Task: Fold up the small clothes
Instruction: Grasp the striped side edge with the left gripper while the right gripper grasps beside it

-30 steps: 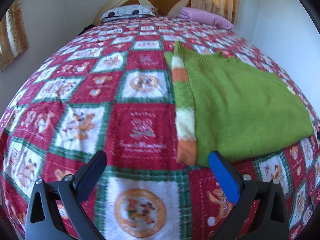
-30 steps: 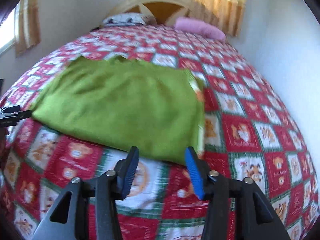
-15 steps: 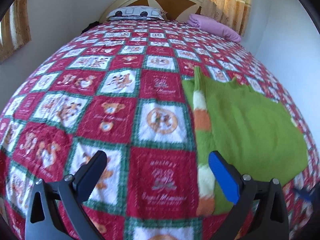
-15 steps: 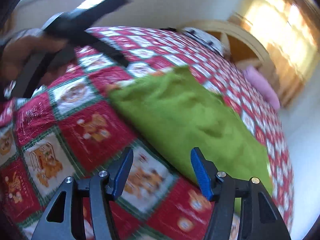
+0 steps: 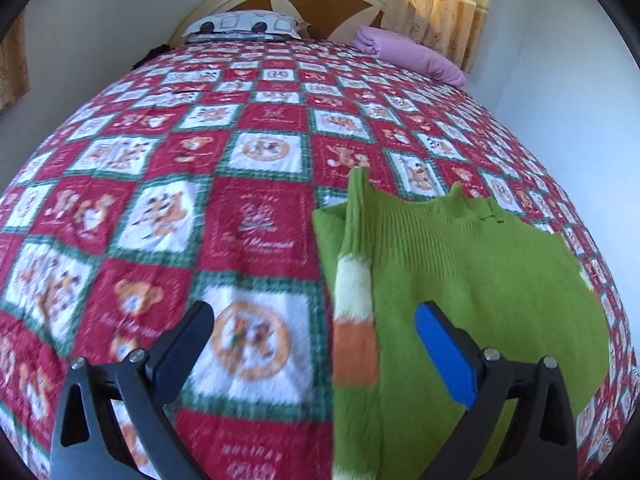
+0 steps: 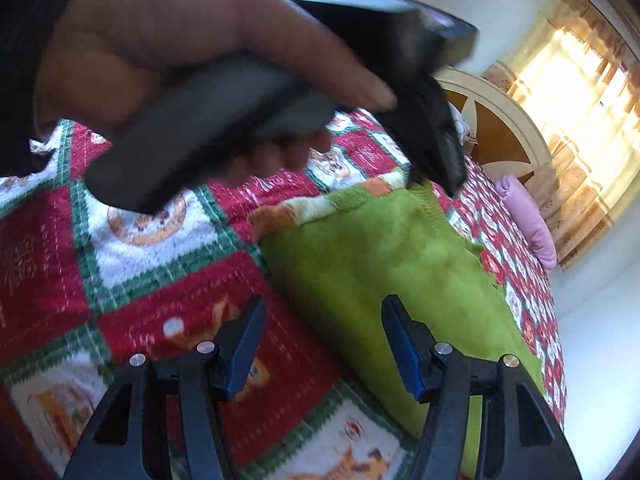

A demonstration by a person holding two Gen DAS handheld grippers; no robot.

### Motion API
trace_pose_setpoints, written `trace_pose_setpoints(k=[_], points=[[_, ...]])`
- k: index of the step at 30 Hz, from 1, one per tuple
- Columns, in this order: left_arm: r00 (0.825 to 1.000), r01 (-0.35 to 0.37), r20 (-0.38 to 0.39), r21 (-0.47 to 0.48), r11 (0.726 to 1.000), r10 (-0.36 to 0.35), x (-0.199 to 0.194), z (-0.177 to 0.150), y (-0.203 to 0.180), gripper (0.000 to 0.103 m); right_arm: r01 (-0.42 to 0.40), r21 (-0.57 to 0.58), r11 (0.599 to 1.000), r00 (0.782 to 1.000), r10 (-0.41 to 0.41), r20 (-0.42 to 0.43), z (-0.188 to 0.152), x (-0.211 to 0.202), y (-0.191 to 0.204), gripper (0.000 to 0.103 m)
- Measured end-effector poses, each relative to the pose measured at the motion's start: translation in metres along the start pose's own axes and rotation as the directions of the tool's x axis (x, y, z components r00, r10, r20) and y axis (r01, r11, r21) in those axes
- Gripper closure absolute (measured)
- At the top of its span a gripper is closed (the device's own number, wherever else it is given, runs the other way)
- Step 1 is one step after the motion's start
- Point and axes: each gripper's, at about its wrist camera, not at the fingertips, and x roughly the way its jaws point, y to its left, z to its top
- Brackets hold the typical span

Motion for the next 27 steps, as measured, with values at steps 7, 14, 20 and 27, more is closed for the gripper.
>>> trace_pose_setpoints(k=[7, 14, 20, 27], points=[[0.997, 0.056, -0.044, -0.012, 0.998, -0.057, 0.029, 0.015, -0.002, 0.024, 0.015, -0.015, 1.0, 0.999, -0.015, 0.029, 0.01, 0.007, 0.005, 0.042], [0.989, 0.124, -0.07, -0.048, 0.991, -0.127, 0.047, 0.021, -0.001, 0.034, 0.008, -0.005, 1.0, 0.999, -0.008, 0.048, 0.014, 0.012, 0.006, 0.043], [0.973, 0.214, -0.084, -0.031, 0.976, -0.215, 0.053, 0.026, -0.007, 0.08, -0.041, -0.009, 0.999, 0.998, 0.041, 0.041, 0.016, 0.013, 0.011, 0.066], [0.964, 0.237, -0.097, -0.095, 0.967, -0.246, 0.04, 0.033, -0.003, 0.09, -0.123, 0.065, 0.99, 0.991, 0.12, 0.053, 0.013, -0.006, -0.005, 0.096]])
